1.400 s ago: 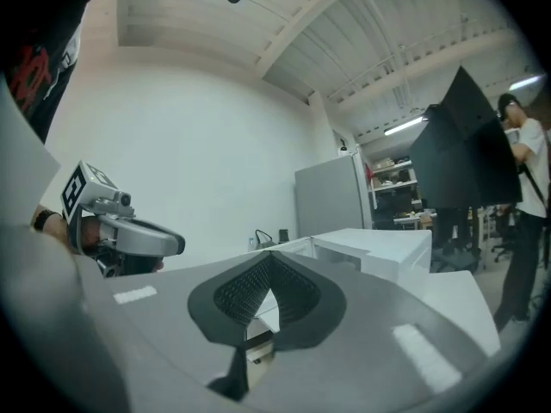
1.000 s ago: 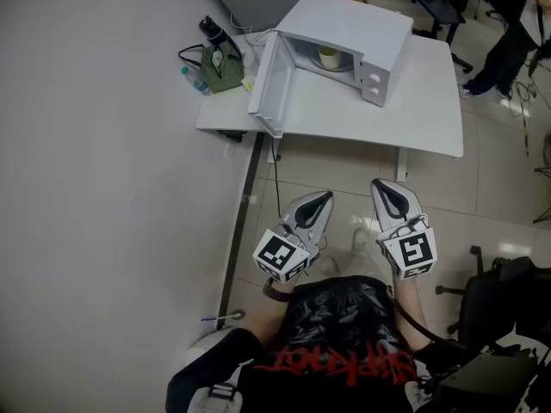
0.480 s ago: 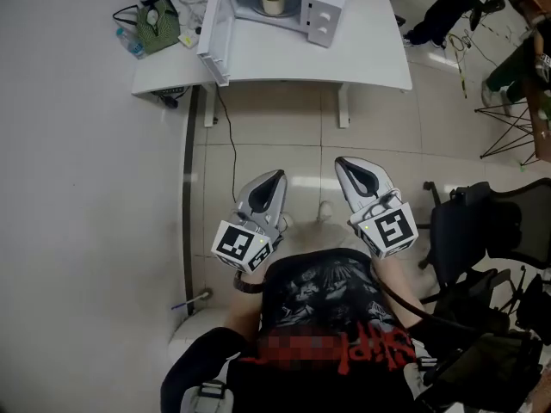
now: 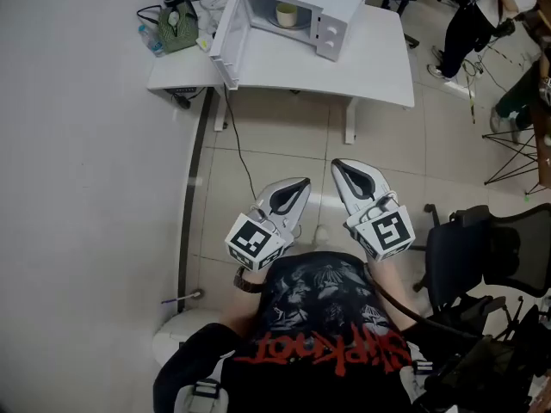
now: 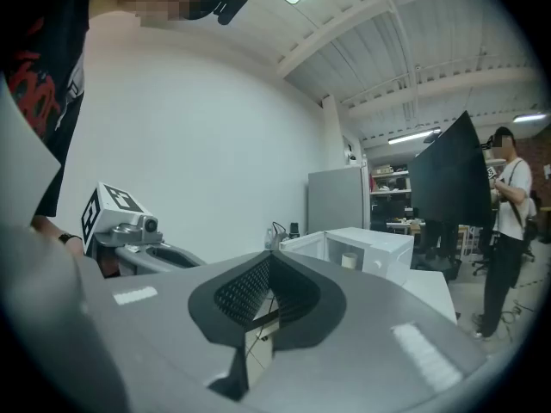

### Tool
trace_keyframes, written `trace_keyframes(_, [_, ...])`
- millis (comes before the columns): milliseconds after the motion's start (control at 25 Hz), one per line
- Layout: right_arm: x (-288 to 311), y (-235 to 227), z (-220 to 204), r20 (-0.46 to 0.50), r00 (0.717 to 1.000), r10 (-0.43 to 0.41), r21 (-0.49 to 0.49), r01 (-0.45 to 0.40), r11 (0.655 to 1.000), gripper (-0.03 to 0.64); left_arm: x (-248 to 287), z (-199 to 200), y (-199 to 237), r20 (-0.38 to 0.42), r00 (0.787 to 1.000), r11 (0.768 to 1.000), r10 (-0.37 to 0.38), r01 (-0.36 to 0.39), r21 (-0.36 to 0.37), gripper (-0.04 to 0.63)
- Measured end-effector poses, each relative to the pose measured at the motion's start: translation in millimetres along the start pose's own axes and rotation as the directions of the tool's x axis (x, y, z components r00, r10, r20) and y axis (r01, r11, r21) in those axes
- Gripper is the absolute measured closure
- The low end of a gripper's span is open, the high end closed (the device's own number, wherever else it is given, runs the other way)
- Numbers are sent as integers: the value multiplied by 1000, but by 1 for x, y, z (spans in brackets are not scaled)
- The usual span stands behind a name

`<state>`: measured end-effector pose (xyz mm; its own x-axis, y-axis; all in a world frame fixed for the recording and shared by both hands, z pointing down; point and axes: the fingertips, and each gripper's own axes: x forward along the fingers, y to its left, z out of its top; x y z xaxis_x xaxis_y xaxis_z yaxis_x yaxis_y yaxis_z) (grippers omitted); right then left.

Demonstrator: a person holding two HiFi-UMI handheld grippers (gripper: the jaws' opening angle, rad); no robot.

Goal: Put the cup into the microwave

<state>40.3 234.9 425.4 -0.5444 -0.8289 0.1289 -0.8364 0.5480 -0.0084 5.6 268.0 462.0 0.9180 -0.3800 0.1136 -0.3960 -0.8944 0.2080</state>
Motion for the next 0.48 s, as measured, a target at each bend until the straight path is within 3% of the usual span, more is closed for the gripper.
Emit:
trace_keyframes(120, [-8, -7, 0, 22, 1000, 14, 7, -14, 1000, 617, 8, 3, -22, 9, 1000, 1000, -23, 23, 18, 594])
trace_keyframes(280, [-21, -15, -1, 49, 998, 38, 26, -39, 999, 617, 10, 17, -40, 59, 998, 999, 16, -18, 29, 578])
trace_keyframes(480, [-34, -27, 0, 69, 996, 50, 36, -53, 998, 617, 23, 13, -45, 44, 998, 998, 50, -51, 41, 578])
